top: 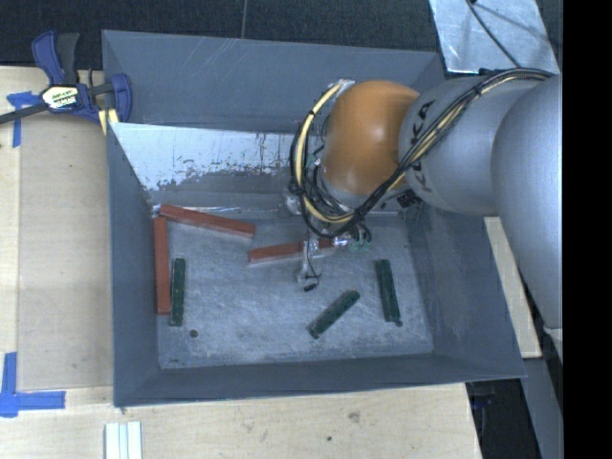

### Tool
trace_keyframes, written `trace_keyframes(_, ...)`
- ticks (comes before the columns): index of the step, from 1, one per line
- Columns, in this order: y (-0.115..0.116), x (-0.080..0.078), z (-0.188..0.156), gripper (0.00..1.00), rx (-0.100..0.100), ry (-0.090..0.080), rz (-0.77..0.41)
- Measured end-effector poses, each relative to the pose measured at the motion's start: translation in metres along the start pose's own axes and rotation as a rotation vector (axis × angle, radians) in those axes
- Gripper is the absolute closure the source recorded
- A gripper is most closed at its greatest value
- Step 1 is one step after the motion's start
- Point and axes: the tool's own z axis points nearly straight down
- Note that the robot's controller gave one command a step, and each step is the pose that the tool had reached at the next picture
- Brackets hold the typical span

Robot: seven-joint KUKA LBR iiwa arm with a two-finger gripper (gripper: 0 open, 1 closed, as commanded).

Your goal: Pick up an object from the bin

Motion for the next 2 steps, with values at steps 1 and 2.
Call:
trace_keyframes(1, 0.005, 0.0, -0.002, 1.0, -0.004, 0.0, -0.004)
trace_keyframes(2, 0.054, 0.029, -0.15, 1.0, -0.005, -0.004, -0.07)
